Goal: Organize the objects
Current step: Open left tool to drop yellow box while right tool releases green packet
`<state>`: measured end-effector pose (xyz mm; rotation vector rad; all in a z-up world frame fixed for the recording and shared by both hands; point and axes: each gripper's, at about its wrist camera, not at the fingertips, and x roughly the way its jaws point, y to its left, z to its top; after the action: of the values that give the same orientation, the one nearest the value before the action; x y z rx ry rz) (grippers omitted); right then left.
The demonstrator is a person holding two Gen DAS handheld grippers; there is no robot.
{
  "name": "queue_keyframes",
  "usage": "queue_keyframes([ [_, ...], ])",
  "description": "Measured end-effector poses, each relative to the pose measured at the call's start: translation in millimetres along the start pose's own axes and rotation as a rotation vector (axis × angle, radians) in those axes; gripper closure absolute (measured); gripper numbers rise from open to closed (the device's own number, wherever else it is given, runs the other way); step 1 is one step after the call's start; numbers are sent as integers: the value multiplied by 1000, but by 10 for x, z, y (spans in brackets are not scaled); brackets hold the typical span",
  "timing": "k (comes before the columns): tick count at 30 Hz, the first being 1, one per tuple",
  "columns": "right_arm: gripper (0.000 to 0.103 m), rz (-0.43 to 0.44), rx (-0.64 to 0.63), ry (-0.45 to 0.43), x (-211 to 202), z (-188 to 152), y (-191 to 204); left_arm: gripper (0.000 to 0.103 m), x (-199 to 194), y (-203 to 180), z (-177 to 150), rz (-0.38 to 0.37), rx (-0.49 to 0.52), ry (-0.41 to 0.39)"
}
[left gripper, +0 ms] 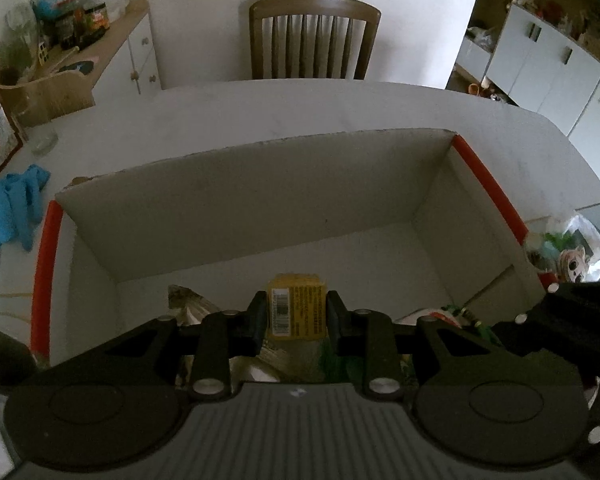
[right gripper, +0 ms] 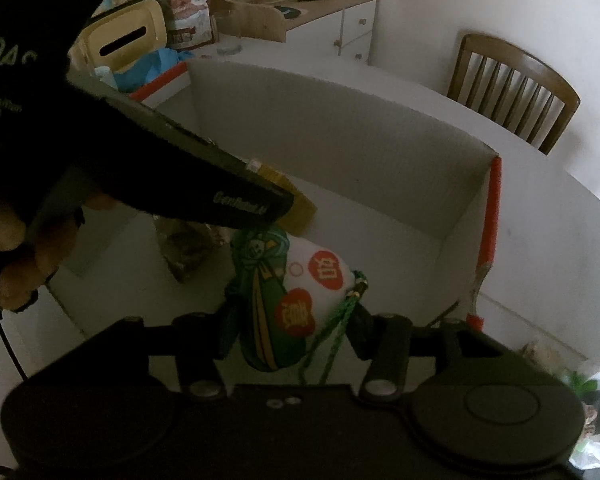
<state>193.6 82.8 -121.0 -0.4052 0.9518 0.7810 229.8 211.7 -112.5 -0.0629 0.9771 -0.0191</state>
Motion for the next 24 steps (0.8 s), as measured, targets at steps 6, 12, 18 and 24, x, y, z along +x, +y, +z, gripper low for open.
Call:
queue_keyframes([
  [6,35,11,2,-39,-157,-33,10,46,-188,-41,-34,19,24,-53],
  [12,35,10,5,-60,-319,-80,2,46,-392,-81,-52,12,12,-83],
  [18,31,21,32,-118,-606,-148,-80,46,-603,-123,-122,9,-5,-116],
  [24,28,47,81,-186,-962,-272,-235,41,-851,-238,-205,1,3,-159],
])
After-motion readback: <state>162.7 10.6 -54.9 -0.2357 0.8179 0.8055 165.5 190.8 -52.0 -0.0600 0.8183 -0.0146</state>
